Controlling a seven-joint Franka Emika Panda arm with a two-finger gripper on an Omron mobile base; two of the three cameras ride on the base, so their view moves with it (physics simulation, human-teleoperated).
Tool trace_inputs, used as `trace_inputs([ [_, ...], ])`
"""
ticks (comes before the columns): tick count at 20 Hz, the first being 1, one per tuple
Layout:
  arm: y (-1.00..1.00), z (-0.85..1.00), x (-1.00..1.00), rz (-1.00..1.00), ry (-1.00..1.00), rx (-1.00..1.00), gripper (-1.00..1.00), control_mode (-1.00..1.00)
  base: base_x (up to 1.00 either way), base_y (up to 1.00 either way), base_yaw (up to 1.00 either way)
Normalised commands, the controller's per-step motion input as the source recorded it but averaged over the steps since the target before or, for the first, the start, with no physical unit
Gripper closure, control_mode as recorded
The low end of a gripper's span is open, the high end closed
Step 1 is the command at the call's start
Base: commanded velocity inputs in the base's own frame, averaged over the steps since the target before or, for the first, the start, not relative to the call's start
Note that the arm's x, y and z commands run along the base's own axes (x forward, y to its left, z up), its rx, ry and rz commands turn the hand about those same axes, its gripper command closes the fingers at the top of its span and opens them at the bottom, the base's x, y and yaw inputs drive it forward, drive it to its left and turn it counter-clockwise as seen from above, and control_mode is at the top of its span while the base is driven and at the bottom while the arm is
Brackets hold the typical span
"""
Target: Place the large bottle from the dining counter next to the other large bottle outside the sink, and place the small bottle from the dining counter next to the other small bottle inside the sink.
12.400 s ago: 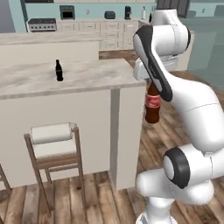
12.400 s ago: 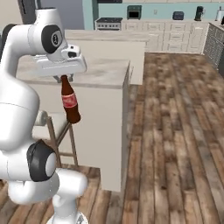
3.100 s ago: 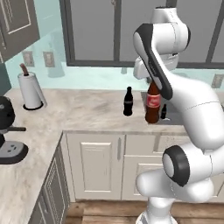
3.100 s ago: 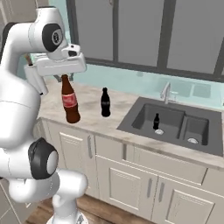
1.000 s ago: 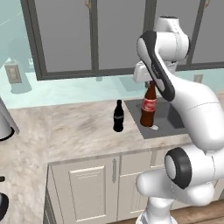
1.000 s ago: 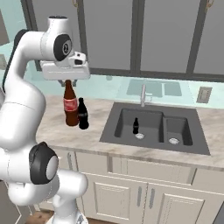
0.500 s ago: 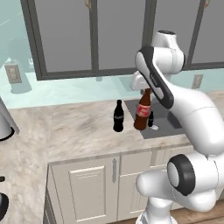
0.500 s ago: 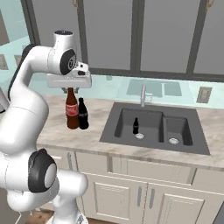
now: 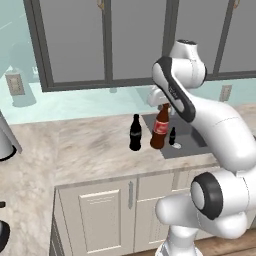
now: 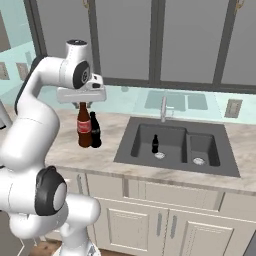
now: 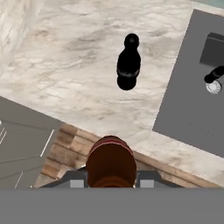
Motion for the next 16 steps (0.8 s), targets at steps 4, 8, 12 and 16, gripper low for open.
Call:
trace_inputs([
  [4, 0.0, -0.09, 0.14, 0.19, 0.05, 0.0, 1.0, -1.0, 0.0, 0.0, 0.0],
  [8, 0.04, -0.18, 0.14, -0.01, 0.0, -0.02, 1.0, -1.0, 0.0, 0.0, 0.0],
  [12, 0.14, -0.31, 0.15, -0.13, 0.02, -0.03, 1.0, -1.0, 0.0, 0.0, 0.0],
  [16, 0.27, -0.36, 0.28, -0.23, 0.02, -0.03, 1.0, -1.0, 0.0, 0.0, 0.0],
])
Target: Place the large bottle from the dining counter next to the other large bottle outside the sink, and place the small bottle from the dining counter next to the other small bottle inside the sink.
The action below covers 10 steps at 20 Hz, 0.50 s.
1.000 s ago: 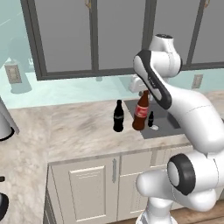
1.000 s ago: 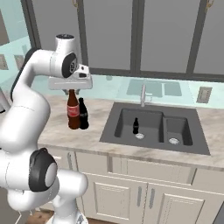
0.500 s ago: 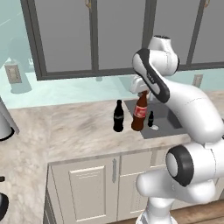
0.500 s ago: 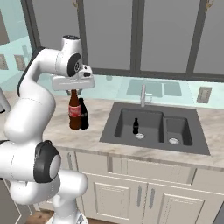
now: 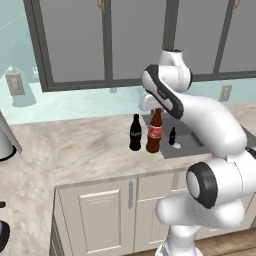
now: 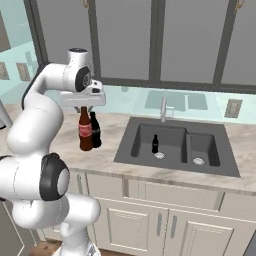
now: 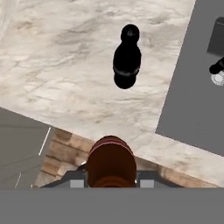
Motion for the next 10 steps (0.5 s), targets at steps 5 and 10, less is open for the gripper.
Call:
trace_inputs([
  [5, 0.14, -0.42, 0.13, -0.32, 0.0, 0.0, 1.0, -1.0, 0.0, 0.0, 0.0],
  [10, 0.01, -0.26, 0.07, -0.32, 0.0, 0.0, 1.0, -1.0, 0.0, 0.0, 0.0],
])
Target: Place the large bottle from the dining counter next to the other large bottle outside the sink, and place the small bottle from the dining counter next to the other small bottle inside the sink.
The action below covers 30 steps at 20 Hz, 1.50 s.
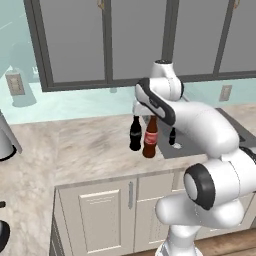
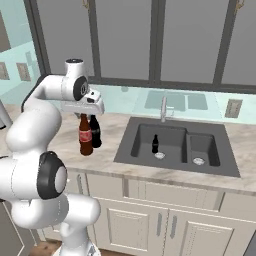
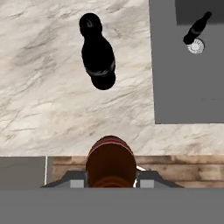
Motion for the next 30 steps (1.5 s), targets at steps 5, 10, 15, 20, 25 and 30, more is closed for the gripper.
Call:
trace_inputs([
  [5, 0.0, -0.12, 0.02, -0.2, 0.01, 0.0, 1.0, -1.0, 0.0, 0.0, 0.0],
  [10, 0.0, -0.26, 0.15, -0.11, 0.01, 0.0, 1.0, -1.0, 0.0, 0.0, 0.0],
  [15, 0.0, -0.2, 0.23, -0.08, 0.01, 0.0, 1.0, -1.0, 0.0, 0.0, 0.0],
  [20, 0.0, -0.18, 0.3, -0.07, 0.0, 0.0, 1.0, -1.0, 0.0, 0.0, 0.0],
  [25, 0.0, -0.18, 0.07, -0.06, 0.01, 0.0, 1.0, -1.0, 0.0, 0.0, 0.0],
  [30, 0.0, -0.16, 0.0, -0.06, 0.03, 0.0, 1.0, -1.0, 0.0, 0.0, 0.0],
])
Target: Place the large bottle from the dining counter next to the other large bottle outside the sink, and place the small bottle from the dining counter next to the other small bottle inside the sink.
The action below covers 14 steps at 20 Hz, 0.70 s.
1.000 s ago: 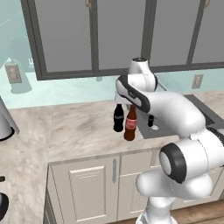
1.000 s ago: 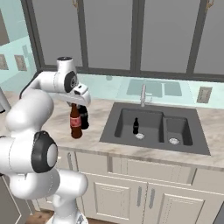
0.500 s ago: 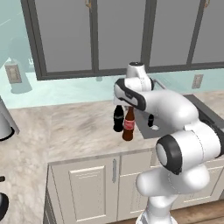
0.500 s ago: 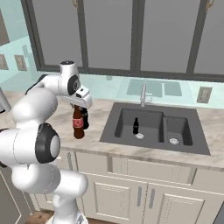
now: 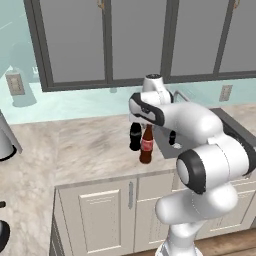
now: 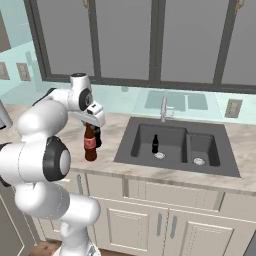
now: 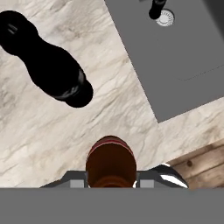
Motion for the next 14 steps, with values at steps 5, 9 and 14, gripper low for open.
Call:
trace_inputs([
  [5, 0.0, -0.12, 0.0, -0.06, 0.02, 0.0, 1.0, -1.0, 0.0, 0.0, 0.0],
  [9, 0.0, -0.09, 0.0, -0.06, 0.0, 0.0, 1.0, -1.0, 0.0, 0.0, 0.0],
  [14, 0.0, -0.13, 0.0, -0.06, 0.0, 0.0, 1.0, -1.0, 0.0, 0.0, 0.0],
])
